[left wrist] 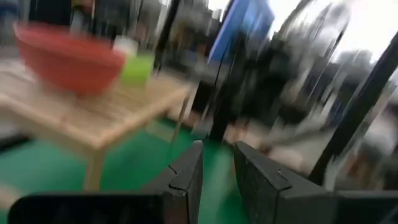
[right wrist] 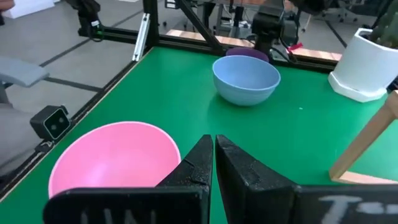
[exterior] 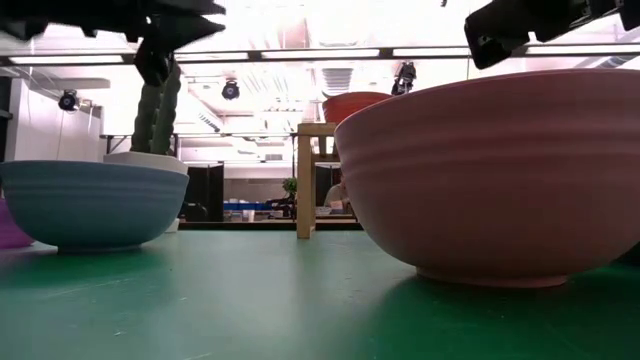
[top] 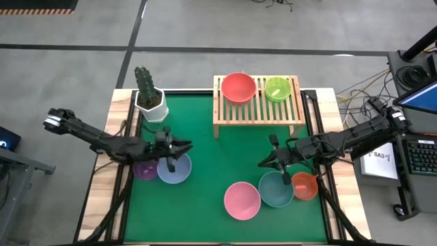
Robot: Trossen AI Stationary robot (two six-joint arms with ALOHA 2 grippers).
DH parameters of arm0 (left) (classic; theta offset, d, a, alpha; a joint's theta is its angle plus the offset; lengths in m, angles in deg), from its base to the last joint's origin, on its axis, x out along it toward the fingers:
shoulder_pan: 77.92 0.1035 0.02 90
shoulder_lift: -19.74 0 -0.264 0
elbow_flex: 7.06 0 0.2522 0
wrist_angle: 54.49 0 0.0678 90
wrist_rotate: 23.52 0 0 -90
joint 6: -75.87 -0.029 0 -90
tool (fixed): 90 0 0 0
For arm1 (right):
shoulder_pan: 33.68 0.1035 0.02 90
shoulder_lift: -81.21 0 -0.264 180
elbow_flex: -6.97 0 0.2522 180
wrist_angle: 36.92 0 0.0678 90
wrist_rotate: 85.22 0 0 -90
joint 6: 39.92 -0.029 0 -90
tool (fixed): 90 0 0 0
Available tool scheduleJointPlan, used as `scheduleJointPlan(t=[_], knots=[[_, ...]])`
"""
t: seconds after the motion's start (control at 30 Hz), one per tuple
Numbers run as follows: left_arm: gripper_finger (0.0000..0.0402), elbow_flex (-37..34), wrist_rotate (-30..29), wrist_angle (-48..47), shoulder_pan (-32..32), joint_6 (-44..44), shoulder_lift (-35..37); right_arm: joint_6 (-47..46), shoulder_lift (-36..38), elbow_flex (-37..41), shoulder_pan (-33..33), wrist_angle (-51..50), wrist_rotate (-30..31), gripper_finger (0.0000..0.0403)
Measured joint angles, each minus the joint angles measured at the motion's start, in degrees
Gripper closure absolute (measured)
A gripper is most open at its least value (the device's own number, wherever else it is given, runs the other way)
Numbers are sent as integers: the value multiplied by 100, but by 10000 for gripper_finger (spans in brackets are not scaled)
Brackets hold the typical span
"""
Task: Place and stack bowls onto a shelf
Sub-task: Stack the blue bowl on top of the light orange bowl on the shelf
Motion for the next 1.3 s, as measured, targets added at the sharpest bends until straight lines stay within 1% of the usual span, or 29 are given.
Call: scheduleJointPlan(t=[0.17, 0.23, 0.3, 0.4, 0.5, 0.6, 0.7, 0.77, 0.97, 1.1, 1.2, 1.3], knots=[[327, 1590, 38, -3822, -26, 1431, -567, 197, 81, 64, 0, -2, -173, 394], [327, 2244, 266, -5067, -50, 1971, -915, 244, 134, 99, 0, -15, -184, 394], [327, 2857, 688, -6128, -90, 2447, -1292, 293, 157, 107, -2, -19, -183, 394], [327, 3680, 1213, -7262, -149, 3036, -1943, 318, 223, 129, -2, -53, -181, 394], [326, 4328, 1488, -8100, -206, 3418, -2568, 321, 290, 131, -2, -56, -181, 394], [321, 4821, 1704, -8841, -262, 3648, -3134, 320, 317, 132, -2, -64, -180, 394], [305, 5192, 1803, -9201, -321, 3754, -3559, 279, 323, 133, -2, -67, -178, 394], [288, 5314, 1803, -9302, -389, 3692, -3762, 281, 325, 133, -2, -87, -177, 394], [230, 5389, 1803, -9287, -772, 2996, -4168, 270, 318, 136, -2, -89, -176, 394], [213, 5142, 1802, -9271, -933, 2989, -4333, 251, 323, 138, -2, -91, -176, 394], [213, 4837, 1797, -9120, -1001, 2995, -4387, 248, 322, 138, -2, -91, -174, 394], [216, 4510, 1813, -8773, -1014, 3064, -4390, 235, 321, 138, -2, -89, -172, 394]])
